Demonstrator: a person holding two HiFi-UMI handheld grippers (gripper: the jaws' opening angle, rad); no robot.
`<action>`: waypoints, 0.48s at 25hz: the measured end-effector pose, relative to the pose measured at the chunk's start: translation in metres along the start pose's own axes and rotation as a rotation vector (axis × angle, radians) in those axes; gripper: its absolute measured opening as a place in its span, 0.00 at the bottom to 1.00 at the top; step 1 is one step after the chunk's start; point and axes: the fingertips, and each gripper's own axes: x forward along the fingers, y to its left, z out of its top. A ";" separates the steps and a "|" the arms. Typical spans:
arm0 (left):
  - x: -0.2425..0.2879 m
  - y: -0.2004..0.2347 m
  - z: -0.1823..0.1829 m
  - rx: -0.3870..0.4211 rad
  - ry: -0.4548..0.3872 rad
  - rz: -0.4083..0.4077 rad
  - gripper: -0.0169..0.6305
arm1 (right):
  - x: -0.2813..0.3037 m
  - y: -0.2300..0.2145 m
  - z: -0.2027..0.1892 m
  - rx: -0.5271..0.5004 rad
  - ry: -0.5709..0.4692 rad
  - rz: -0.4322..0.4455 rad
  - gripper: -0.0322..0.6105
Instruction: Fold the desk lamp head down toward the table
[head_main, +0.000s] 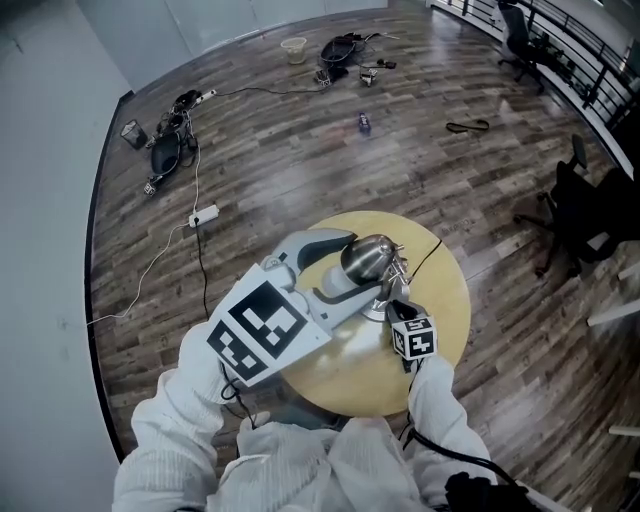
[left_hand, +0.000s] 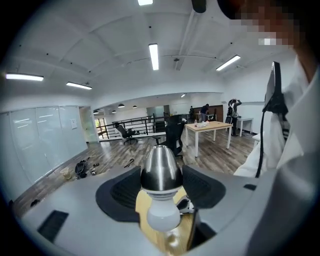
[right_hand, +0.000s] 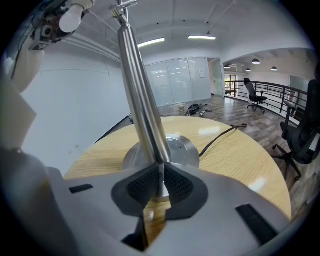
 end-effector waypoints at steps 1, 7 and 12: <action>-0.001 0.000 -0.002 -0.004 0.007 -0.003 0.43 | 0.000 0.000 0.000 -0.001 0.001 0.000 0.11; -0.013 -0.003 -0.027 -0.030 0.037 -0.021 0.43 | 0.001 0.001 -0.001 -0.005 0.001 -0.001 0.11; -0.023 -0.010 -0.064 -0.069 0.087 -0.033 0.44 | -0.001 0.000 -0.002 -0.005 -0.004 -0.004 0.11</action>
